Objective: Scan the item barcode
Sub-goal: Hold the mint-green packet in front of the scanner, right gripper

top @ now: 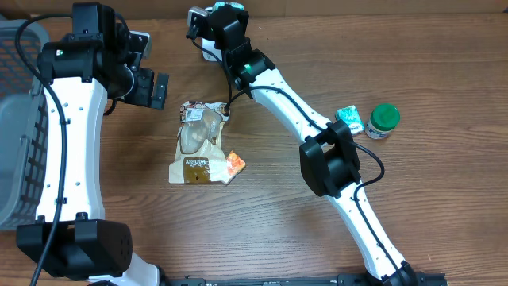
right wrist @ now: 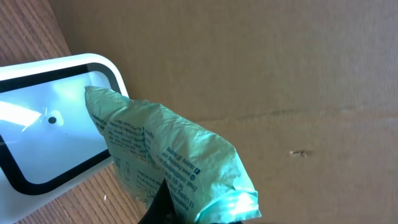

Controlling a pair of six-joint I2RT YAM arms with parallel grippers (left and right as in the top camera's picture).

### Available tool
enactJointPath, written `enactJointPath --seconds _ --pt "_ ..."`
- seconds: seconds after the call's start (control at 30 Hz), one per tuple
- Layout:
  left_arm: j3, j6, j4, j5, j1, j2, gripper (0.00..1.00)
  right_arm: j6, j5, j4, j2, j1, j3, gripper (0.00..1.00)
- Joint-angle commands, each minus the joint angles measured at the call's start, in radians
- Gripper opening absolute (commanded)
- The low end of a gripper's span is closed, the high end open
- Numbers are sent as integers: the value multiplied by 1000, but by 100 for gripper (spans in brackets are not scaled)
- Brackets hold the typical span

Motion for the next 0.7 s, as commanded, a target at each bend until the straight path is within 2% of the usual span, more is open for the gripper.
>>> enactJointPath --seconds 0.0,0.17,0.33,0.43,0.53,0.67 --pt "9 11 -2 7 2 0 100 -49 -35 0 6 -6 14 4" --pt "9 11 -2 7 2 0 100 -126 -55 0 6 -4 14 4" --pt "9 11 -2 7 2 0 100 -135 -61 -1 6 0 14 4" --pt "9 11 -2 7 2 0 99 -212 -56 8 6 0 14 4" --pt "9 11 -2 7 2 0 99 -304 -32 69 6 0 14 4" --pt "9 11 -2 7 2 0 99 -311 -15 169 6 0 14 4"
